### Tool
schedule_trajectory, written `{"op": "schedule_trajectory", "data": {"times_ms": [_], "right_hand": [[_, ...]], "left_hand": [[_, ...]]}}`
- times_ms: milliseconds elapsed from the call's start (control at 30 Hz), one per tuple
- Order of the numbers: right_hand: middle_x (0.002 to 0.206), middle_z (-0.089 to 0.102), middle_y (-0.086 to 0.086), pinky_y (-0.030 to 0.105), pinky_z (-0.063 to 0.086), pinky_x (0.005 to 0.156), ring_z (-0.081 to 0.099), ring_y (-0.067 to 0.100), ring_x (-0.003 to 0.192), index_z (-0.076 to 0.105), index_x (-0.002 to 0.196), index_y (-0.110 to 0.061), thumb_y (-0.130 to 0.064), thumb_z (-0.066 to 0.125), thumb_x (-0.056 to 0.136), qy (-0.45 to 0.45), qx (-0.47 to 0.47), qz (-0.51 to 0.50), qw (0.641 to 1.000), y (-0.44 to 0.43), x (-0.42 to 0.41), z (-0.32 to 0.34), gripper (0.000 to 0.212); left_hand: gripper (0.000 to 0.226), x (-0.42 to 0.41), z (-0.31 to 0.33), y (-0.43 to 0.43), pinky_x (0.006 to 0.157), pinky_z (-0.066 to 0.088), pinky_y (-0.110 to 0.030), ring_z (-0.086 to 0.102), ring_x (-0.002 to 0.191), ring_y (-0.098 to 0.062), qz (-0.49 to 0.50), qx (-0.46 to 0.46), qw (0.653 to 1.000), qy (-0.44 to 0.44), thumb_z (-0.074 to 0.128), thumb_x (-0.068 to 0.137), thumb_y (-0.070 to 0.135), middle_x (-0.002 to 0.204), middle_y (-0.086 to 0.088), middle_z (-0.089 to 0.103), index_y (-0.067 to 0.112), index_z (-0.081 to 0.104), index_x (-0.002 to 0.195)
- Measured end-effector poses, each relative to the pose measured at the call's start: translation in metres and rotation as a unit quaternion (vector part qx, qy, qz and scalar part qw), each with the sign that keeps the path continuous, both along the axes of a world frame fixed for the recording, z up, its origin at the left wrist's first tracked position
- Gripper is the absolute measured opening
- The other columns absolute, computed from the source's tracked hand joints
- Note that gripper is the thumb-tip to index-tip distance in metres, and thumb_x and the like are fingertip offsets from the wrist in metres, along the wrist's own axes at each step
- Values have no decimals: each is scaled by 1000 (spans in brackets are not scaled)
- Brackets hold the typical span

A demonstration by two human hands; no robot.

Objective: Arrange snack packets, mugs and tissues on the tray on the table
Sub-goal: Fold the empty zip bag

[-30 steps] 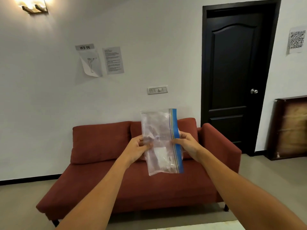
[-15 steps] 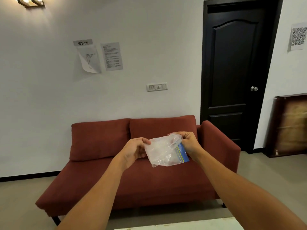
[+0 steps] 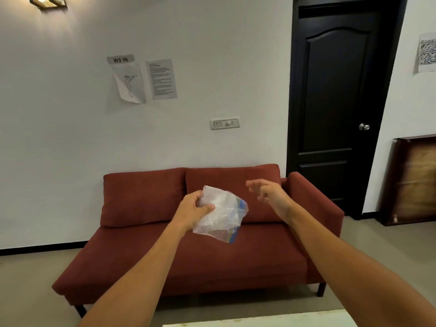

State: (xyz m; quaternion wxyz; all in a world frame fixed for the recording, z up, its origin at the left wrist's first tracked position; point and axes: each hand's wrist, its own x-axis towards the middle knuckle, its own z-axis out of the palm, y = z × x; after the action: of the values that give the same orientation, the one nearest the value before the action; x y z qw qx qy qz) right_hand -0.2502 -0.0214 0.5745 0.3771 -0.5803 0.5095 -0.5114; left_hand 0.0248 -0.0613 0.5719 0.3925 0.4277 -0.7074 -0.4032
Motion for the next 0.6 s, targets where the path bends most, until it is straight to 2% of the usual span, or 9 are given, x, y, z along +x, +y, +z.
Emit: {"op": "schedule_trajectory", "data": {"times_ms": [67,133,200,233,333,400,467,533,600], "right_hand": [[141,56,-12,29,45,101,53,6,127,52,138,-27,-29,71,71,28,-16,14,999,1,11,14,70],[144,46,-18,30,45,106,47,2,128,26,155,-31,-48,86,62,162,0,40,986,1,26,23,112],[138,51,-19,35,50,105,54,4,121,33,153,-30,-53,88,59,291,9,57,955,3,37,25,111],[130,62,-15,39,54,100,62,8,113,50,141,-27,-47,89,62,294,15,59,954,3,36,24,90],[100,77,1,43,61,87,75,18,93,75,105,-16,-22,88,74,161,18,31,986,3,30,14,35],[101,78,3,41,62,85,75,19,93,75,106,-12,-16,86,77,79,12,-10,997,3,29,8,31],[101,77,5,36,63,78,75,22,94,73,109,-10,-15,85,79,-10,-2,-34,999,4,35,3,33],[103,77,9,30,63,71,76,23,92,72,112,-5,-13,83,81,-71,-14,-42,997,5,44,0,34],[106,76,12,28,62,71,76,22,92,71,115,-4,-12,80,83,-80,-19,-27,996,6,50,-3,34]], "left_hand": [[30,-4,4,1,81,63,-42,74,92,-19,-8,-50,998,-24,78,85,18,104,0,76,21,70,114],[26,-13,9,4,79,62,-38,74,88,-16,-33,-80,996,-15,80,84,18,98,2,77,22,72,108],[22,-19,13,6,74,60,-31,74,85,-12,-46,-112,993,-19,82,82,24,94,7,77,30,73,101],[23,-21,14,6,74,58,-29,73,84,-10,-49,-120,991,-20,83,80,28,93,9,77,33,73,100],[56,-18,16,5,85,60,-37,72,97,-12,-25,-90,996,12,87,70,48,107,7,74,36,66,121],[107,-14,17,8,95,56,-40,65,111,-14,19,2,999,40,88,56,66,123,7,66,32,43,147],[134,-13,10,13,99,51,-44,59,119,-15,25,100,992,73,88,48,71,132,9,61,32,20,157],[127,-17,-2,16,99,50,-49,60,121,-17,-2,158,984,87,86,53,70,136,7,62,34,21,157],[101,-24,-11,19,92,53,-46,68,114,-16,-52,179,978,97,81,61,73,126,9,70,35,42,146]]}}
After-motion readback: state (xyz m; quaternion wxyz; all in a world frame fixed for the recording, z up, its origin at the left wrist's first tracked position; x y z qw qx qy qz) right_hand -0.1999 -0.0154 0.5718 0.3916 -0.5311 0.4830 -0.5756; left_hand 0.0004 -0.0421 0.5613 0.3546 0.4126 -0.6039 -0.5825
